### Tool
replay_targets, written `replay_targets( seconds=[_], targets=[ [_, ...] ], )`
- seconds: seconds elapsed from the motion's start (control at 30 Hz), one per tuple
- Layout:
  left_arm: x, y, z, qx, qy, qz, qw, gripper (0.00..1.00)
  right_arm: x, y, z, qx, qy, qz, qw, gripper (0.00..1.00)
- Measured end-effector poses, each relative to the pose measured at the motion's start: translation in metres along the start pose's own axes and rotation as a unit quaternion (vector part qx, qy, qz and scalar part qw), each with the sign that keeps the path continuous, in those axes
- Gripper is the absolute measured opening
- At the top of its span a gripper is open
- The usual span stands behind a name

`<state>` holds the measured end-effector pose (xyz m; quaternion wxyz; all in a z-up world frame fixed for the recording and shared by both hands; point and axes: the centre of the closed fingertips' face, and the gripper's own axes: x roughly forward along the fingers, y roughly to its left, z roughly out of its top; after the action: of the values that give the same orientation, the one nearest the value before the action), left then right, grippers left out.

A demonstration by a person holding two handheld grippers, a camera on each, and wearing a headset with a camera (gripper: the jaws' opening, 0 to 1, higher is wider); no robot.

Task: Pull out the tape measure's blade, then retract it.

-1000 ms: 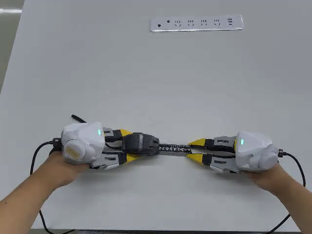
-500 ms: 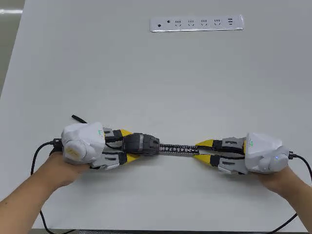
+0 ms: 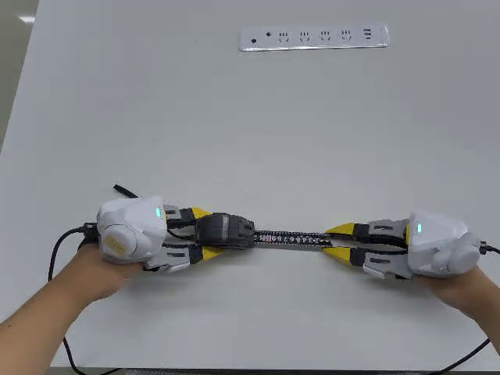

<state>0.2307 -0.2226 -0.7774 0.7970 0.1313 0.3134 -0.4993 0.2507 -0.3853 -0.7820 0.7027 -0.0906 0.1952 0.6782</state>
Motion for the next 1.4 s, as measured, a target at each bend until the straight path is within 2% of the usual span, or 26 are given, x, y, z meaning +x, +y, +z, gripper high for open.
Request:
replay_targets(
  seconds=[0.6, 0.93, 1.4],
  targets=[
    [0.000, 0.000, -0.001, 0.000, 0.003, 0.000, 1.0000, 0.29, -0.024, -0.003, -0.009, 0.010, 0.002, -0.009, 0.9999, 0.11],
    [0.001, 0.001, -0.001, -0.001, 0.004, 0.002, 1.0000, 0.29, -0.035, -0.003, -0.005, 0.014, 0.003, -0.016, 0.9998, 0.11],
    [0.001, 0.000, -0.001, -0.002, 0.007, 0.001, 1.0000, 0.29, -0.049, -0.006, -0.012, 0.022, 0.004, -0.018, 0.9996, 0.10]
  ],
)
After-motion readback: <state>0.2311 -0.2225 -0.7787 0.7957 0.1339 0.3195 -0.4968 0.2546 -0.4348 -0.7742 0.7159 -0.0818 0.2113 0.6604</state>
